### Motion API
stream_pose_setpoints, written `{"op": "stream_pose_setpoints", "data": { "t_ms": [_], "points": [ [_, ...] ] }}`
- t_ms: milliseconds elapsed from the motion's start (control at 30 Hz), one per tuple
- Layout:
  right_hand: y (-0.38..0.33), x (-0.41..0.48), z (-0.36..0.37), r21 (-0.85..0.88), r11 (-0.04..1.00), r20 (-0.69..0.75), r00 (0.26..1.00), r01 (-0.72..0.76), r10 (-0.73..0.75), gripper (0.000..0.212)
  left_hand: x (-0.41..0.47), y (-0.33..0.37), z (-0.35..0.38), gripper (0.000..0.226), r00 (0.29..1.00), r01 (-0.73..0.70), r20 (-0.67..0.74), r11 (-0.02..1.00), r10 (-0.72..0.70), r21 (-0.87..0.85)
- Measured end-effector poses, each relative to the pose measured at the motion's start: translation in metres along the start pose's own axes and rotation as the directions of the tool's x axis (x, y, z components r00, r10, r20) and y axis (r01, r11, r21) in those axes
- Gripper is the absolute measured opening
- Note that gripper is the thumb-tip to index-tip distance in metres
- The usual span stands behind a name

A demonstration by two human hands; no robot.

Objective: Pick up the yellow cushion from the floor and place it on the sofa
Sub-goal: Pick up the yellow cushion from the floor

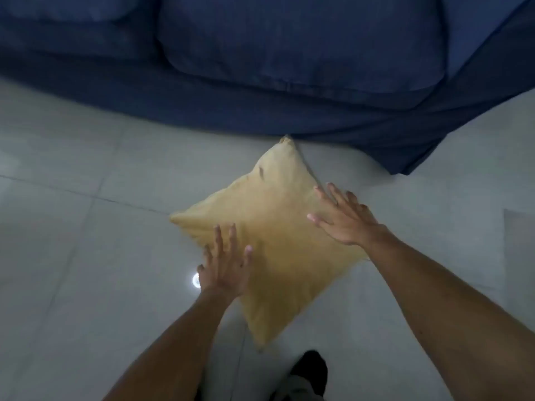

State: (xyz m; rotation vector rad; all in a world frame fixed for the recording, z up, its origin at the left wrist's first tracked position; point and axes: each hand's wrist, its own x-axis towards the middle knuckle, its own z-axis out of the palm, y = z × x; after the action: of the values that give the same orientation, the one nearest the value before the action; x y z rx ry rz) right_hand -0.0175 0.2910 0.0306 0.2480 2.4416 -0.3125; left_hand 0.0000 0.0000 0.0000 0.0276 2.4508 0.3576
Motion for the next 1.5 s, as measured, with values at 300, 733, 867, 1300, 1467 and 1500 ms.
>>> {"op": "stream_pose_setpoints", "data": {
  "t_ms": [300,733,867,1300,1467,1500],
  "points": [
    [0.023,0.090,0.065,-0.087,0.992,0.055,0.994,0.095,-0.091,0.088,0.044,-0.026,0.104,0.079,0.982,0.086,-0.142,0.962,-0.126,-0.259],
    [0.029,0.107,0.106,0.170,0.940,-0.148,0.950,0.297,-0.274,0.084,0.058,-0.040,0.138,0.076,0.938,-0.107,-0.334,0.840,-0.092,-0.532],
    [0.020,0.090,0.106,0.227,0.929,-0.167,0.951,0.293,-0.259,0.085,0.048,-0.042,0.126,0.077,0.930,-0.147,-0.359,0.815,-0.079,-0.560],
    [-0.033,-0.026,0.084,0.374,0.898,-0.256,0.956,0.234,-0.142,0.085,-0.034,-0.040,0.057,0.072,0.923,-0.216,-0.386,0.834,0.004,-0.508],
    [-0.057,-0.065,0.045,0.386,0.891,-0.313,0.942,0.239,-0.117,0.085,-0.056,-0.041,0.003,0.070,0.896,-0.296,-0.438,0.833,0.073,-0.467],
    [-0.061,-0.068,0.037,0.388,0.889,-0.328,0.938,0.242,-0.112,0.085,-0.058,-0.040,-0.008,0.070,0.890,-0.312,-0.448,0.833,0.087,-0.457]
  ]
}}
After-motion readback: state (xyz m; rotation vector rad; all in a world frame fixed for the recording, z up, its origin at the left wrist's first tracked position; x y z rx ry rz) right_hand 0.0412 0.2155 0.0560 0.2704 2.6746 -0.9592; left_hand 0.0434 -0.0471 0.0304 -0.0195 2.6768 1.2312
